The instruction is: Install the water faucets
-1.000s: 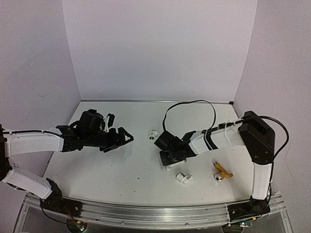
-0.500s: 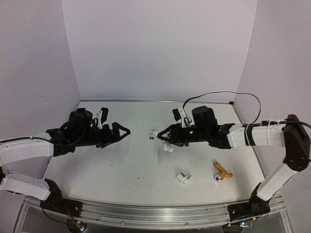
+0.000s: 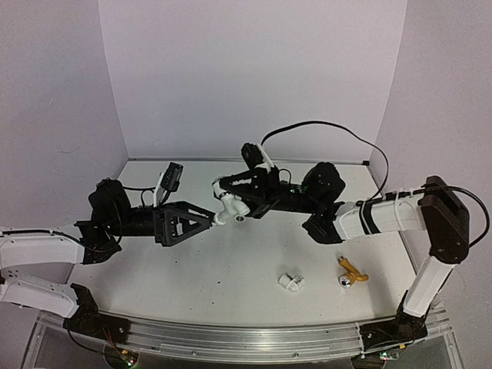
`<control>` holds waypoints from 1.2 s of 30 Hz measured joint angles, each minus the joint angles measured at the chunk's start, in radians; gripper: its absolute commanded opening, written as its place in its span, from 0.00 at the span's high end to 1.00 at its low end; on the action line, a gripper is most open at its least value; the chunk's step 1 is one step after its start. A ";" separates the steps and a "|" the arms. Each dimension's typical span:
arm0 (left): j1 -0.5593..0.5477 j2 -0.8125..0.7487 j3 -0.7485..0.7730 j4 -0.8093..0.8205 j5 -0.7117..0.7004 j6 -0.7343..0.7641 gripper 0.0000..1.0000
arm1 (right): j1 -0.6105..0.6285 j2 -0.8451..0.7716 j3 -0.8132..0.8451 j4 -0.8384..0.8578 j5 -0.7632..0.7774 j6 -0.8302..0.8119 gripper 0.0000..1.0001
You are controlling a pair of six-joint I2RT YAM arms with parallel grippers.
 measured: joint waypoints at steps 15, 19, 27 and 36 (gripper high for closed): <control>-0.076 0.106 0.082 0.022 0.080 0.116 0.30 | 0.034 0.118 0.042 0.071 -0.025 0.239 0.96; -0.077 0.125 0.084 0.030 0.076 0.124 0.53 | 0.036 0.118 0.042 0.077 -0.025 0.248 0.95; -0.080 0.110 0.078 0.034 0.087 0.238 1.00 | 0.016 0.108 0.002 0.081 -0.037 0.335 0.88; -0.127 0.071 0.055 -0.140 -0.013 0.330 1.00 | 0.026 0.076 -0.123 0.073 0.012 0.236 0.89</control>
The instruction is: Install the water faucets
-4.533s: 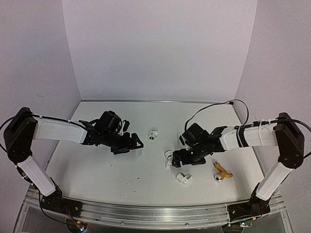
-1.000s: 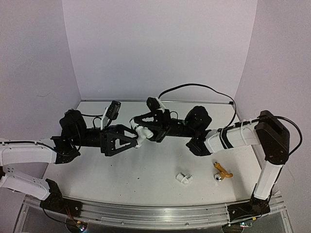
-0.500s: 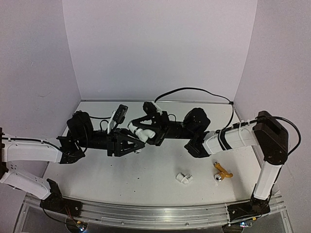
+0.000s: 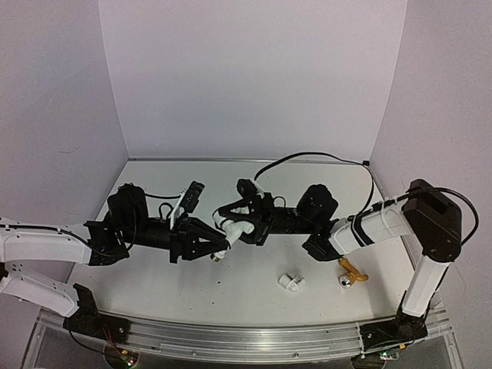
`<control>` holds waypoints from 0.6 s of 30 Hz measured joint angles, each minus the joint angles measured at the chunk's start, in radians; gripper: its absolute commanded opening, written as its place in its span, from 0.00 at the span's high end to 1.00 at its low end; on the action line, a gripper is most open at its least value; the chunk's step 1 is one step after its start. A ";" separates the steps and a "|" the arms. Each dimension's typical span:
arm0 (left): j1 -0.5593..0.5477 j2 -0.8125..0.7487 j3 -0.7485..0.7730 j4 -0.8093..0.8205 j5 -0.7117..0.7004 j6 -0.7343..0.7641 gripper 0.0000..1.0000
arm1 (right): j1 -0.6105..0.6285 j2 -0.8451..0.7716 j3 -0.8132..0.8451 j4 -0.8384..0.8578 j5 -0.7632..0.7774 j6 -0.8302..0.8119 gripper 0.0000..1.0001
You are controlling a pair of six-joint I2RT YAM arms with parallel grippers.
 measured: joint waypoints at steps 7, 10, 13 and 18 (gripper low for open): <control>0.002 -0.009 0.021 -0.066 -0.035 0.003 1.00 | -0.027 -0.005 -0.017 -0.002 0.005 -0.085 0.29; 0.010 -0.029 0.032 -0.121 -0.087 0.006 1.00 | -0.084 -0.023 -0.045 -0.030 0.010 -0.157 0.15; 0.016 -0.038 0.067 -0.229 -0.164 0.034 1.00 | -0.133 -0.082 -0.066 -0.166 0.027 -0.284 0.10; 0.016 -0.012 0.124 -0.365 -0.214 0.081 1.00 | -0.114 -0.187 -0.061 -0.425 0.039 -0.494 0.10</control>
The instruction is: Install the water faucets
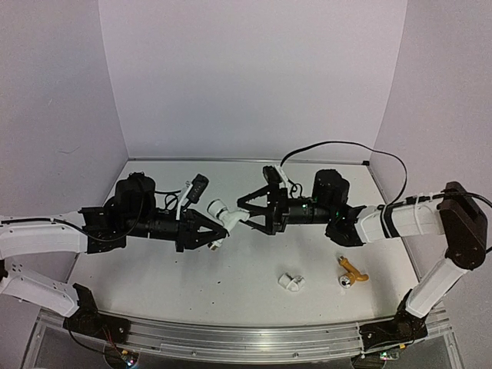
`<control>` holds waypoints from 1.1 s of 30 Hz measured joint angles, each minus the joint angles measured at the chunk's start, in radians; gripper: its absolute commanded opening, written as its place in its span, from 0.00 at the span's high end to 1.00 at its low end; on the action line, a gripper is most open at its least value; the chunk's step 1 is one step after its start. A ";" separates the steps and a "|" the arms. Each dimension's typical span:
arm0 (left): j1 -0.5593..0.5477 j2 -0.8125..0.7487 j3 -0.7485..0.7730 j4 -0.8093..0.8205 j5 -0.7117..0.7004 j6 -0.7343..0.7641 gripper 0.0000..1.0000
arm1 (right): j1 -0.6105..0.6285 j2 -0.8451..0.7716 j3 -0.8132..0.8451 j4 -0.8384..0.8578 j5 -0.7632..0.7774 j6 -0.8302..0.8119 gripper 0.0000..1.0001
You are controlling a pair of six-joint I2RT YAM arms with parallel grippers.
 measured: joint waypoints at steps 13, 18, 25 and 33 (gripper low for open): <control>0.000 0.105 0.079 -0.158 0.000 0.057 1.00 | 0.067 0.018 0.208 -0.562 0.034 -0.358 0.59; 0.000 0.104 0.079 -0.158 -0.002 0.056 1.00 | 0.069 0.019 0.206 -0.566 0.028 -0.374 1.00; 0.000 0.096 0.082 -0.161 -0.024 0.004 0.21 | 0.069 -0.013 0.122 -0.491 0.082 -0.355 1.00; 0.003 0.050 0.014 0.071 0.029 -0.177 0.17 | 0.069 -0.192 -0.037 -0.335 0.185 -0.302 1.00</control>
